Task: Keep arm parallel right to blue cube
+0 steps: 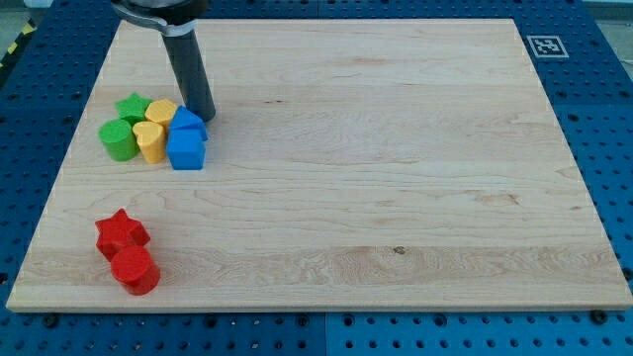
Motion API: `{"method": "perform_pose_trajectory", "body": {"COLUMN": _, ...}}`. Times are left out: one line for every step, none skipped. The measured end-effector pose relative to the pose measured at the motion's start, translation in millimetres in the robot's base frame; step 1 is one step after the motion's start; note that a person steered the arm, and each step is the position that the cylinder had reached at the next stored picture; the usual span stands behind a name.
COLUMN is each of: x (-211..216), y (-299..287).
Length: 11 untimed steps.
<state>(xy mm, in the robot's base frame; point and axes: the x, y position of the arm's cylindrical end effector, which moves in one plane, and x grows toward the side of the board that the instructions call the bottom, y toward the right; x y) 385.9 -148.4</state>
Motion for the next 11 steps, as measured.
{"method": "perform_pose_trajectory", "body": {"x": 0.0, "y": 0.0}}
{"method": "perform_pose_trajectory", "body": {"x": 0.0, "y": 9.1}}
{"method": "perform_pose_trajectory", "body": {"x": 0.0, "y": 36.4}}
{"method": "perform_pose_trajectory", "body": {"x": 4.6, "y": 66.1}}
{"method": "perform_pose_trajectory", "body": {"x": 28.1, "y": 86.2}}
{"method": "perform_pose_trajectory", "body": {"x": 35.7, "y": 86.2}}
{"method": "perform_pose_trajectory", "body": {"x": 38.4, "y": 86.2}}
{"method": "perform_pose_trajectory", "body": {"x": 40.2, "y": 86.2}}
{"method": "perform_pose_trajectory", "body": {"x": 43.9, "y": 86.2}}
{"method": "perform_pose_trajectory", "body": {"x": 46.8, "y": 86.2}}
{"method": "perform_pose_trajectory", "body": {"x": 47.3, "y": 86.2}}
